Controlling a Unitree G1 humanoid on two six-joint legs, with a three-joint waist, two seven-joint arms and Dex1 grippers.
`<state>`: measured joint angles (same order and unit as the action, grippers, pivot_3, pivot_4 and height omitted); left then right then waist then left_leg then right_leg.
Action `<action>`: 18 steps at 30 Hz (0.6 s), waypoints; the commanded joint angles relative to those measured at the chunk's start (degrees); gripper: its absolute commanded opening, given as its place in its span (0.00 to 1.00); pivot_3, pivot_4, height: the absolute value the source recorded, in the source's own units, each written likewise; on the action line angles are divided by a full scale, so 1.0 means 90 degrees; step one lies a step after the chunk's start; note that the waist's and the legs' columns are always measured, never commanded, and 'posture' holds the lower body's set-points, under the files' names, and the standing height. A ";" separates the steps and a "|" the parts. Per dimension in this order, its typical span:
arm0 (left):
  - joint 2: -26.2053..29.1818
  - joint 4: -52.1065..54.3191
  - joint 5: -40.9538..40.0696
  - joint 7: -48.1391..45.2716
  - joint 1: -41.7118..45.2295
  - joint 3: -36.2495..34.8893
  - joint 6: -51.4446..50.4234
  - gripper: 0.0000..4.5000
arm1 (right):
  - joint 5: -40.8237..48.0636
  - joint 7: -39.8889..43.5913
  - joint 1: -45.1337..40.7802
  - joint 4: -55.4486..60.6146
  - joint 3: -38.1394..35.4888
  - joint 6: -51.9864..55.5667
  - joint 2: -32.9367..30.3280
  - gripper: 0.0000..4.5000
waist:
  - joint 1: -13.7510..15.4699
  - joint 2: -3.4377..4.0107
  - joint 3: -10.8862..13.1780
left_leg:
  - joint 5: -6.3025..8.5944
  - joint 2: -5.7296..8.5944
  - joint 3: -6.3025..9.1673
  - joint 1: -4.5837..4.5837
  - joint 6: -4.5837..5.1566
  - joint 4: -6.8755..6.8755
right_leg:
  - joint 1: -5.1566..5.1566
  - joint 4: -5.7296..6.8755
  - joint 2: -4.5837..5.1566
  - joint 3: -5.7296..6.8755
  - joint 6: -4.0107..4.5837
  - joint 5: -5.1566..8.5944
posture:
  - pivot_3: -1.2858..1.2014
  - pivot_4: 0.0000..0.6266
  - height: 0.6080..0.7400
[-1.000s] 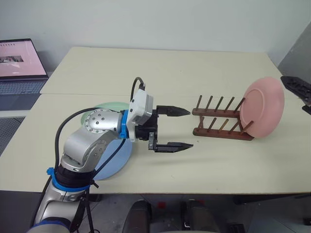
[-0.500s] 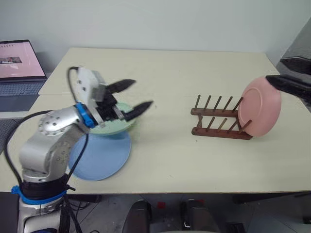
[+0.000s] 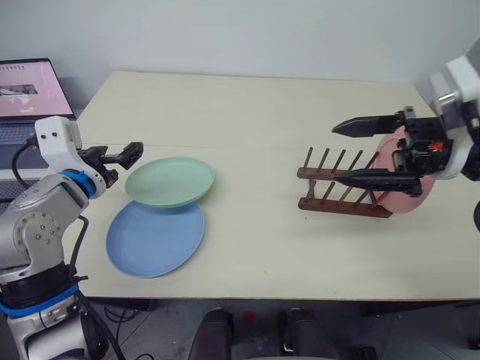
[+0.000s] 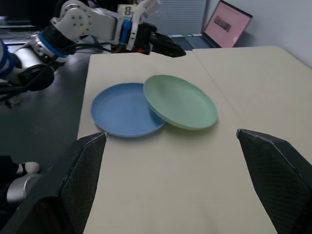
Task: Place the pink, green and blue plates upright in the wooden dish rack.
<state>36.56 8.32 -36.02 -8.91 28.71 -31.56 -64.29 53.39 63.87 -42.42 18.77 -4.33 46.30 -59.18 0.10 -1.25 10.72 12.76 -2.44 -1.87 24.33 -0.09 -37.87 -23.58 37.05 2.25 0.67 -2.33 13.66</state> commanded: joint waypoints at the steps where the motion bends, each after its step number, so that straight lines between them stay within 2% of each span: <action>1: 0.0116 -0.0373 0.0071 0.0190 0.0228 -0.0122 -0.0353 1.00 | -0.0142 0.0170 -0.0243 0.0009 0.0066 -0.0048 0.0076 1.00 | -0.0003 -0.0001 0.0000 | 0.0001 0.0000 -0.0002 0.0000 -0.0001 0.0000 | 0.0000 -0.0001 0.0001 -0.0001 0.0018 -0.0011 | 0.52 0.24 0.94; 7: 0.0331 -0.1219 0.0189 0.0095 0.0384 -0.0024 -0.0835 1.00 | -0.0196 0.0339 -0.0513 0.0080 0.0199 0.0068 0.0208 1.00 | -0.0013 -0.0001 0.0000 | 0.0001 -0.0004 -0.0001 0.0003 -0.0003 0.0004 | -0.0010 0.0005 -0.0001 0.0002 0.0023 -0.0013 | 0.52 0.24 0.94; 15: 0.0582 -0.2111 0.0507 -0.0348 0.0613 0.0516 -0.0694 1.00 | -0.0191 0.0385 -0.0766 0.0162 0.0283 0.0233 0.0388 1.00 | -0.0009 -0.0001 0.0000 | 0.0001 -0.0007 -0.0007 0.0004 -0.0005 0.0003 | -0.0018 0.0008 0.0001 -0.0002 0.0036 -0.0021 | 0.52 0.24 0.94; 18: 0.0618 -0.2350 0.0605 -0.0518 0.0722 0.0708 -0.0707 0.88 | -0.0158 0.0351 -0.0829 0.0183 0.0252 0.0311 0.0440 1.00 | -0.0006 -0.0004 -0.0001 | 0.0001 -0.0006 -0.0007 0.0006 -0.0006 0.0002 | -0.0019 0.0008 0.0003 -0.0001 0.0040 -0.0023 | 0.52 0.24 0.94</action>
<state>40.73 -12.82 -31.08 -12.50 34.11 -25.43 -71.60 51.31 67.06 -48.60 19.30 -0.80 48.95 -55.05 0.05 -1.29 10.71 12.77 -2.50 -1.94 24.39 -0.15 -37.85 -23.75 37.12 2.28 0.65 -1.97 13.45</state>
